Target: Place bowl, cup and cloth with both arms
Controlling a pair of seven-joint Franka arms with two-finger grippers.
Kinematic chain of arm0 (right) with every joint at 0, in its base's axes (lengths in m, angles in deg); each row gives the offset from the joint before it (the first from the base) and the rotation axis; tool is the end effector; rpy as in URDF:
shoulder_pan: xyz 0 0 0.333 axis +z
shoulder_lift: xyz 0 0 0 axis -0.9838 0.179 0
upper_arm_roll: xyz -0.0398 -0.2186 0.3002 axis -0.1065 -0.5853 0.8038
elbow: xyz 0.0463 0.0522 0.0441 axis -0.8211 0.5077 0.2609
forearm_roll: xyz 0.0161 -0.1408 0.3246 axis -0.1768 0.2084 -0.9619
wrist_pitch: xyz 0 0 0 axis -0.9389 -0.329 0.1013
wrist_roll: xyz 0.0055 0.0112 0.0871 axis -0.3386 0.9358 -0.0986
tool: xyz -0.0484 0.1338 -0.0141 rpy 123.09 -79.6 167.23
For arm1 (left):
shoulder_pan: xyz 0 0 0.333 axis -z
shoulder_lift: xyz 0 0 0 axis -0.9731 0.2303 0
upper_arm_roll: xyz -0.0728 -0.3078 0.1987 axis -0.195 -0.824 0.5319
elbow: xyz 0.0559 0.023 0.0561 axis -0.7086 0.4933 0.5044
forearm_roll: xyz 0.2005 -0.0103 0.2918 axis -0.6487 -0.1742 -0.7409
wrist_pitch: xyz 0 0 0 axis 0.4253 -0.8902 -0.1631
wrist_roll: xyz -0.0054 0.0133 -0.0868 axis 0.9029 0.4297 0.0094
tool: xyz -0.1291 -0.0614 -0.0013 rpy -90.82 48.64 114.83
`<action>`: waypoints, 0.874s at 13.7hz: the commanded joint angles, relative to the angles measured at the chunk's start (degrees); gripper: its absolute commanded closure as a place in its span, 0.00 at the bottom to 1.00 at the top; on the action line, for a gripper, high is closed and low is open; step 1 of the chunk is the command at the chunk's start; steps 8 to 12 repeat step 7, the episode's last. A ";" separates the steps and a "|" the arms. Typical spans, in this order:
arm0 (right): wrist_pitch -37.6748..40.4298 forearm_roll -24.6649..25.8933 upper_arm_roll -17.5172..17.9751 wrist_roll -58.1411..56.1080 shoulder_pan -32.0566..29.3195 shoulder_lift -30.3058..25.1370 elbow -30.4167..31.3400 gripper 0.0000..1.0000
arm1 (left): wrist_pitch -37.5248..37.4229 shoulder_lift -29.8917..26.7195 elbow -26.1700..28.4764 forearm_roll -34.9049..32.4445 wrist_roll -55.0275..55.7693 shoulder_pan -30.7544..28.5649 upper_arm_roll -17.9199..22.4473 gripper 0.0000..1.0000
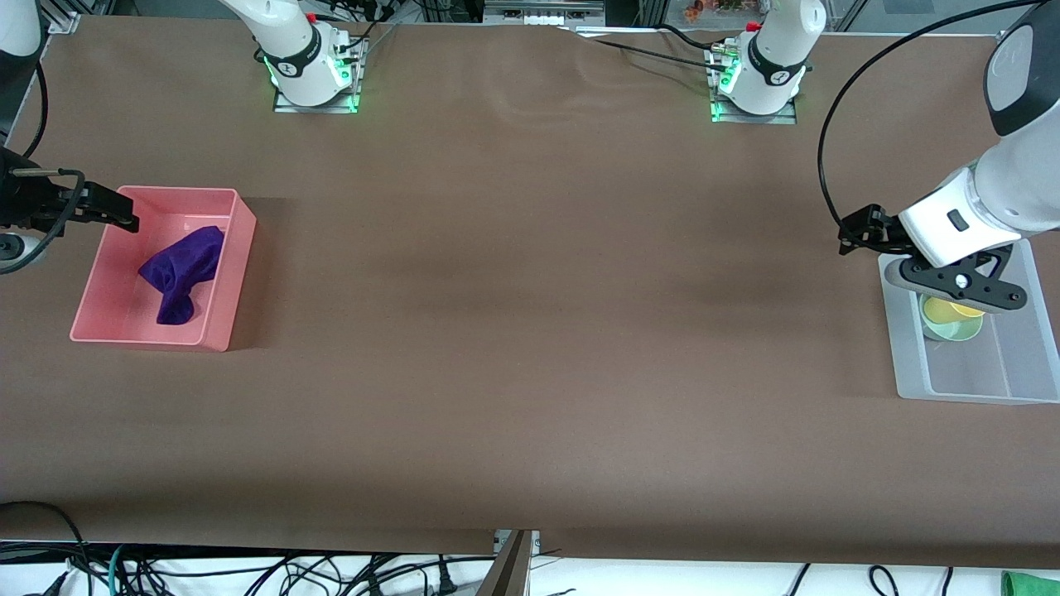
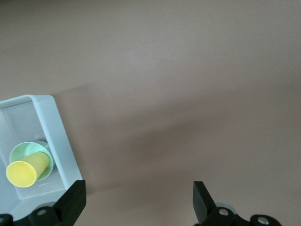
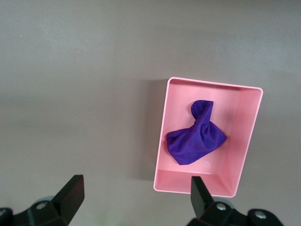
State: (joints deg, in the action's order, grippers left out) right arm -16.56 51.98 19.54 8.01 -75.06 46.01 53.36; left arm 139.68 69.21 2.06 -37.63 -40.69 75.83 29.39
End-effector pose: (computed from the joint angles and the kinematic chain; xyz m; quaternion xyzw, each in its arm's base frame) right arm 0.5630 -0.0149 0.6100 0.9978 0.0413 -0.0493 0.0150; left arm 0.5794 -0.0492 0.5784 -0.9904 0.1318 0.0407 0.0129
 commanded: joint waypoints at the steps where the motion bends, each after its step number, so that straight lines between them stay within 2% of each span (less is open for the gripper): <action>1: 0.92 -0.52 0.15 0.78 -0.23 0.08 -0.77 0.00 | 6.86 -8.51 11.71 1.42 2.90 3.75 4.36 0.00; 3: 0.92 -0.52 0.15 0.78 -0.23 0.08 -0.77 0.00 | 8.64 -11.25 15.69 1.42 8.18 4.10 4.36 0.00; 7: 0.92 -0.52 0.15 0.86 -0.23 0.08 -0.77 0.00 | 10.66 -13.45 19.56 1.51 8.64 4.11 4.54 0.00; 12: 0.92 -0.52 0.15 0.86 -0.23 0.08 -0.77 0.00 | 10.66 -13.45 19.56 1.51 8.64 4.11 4.54 0.00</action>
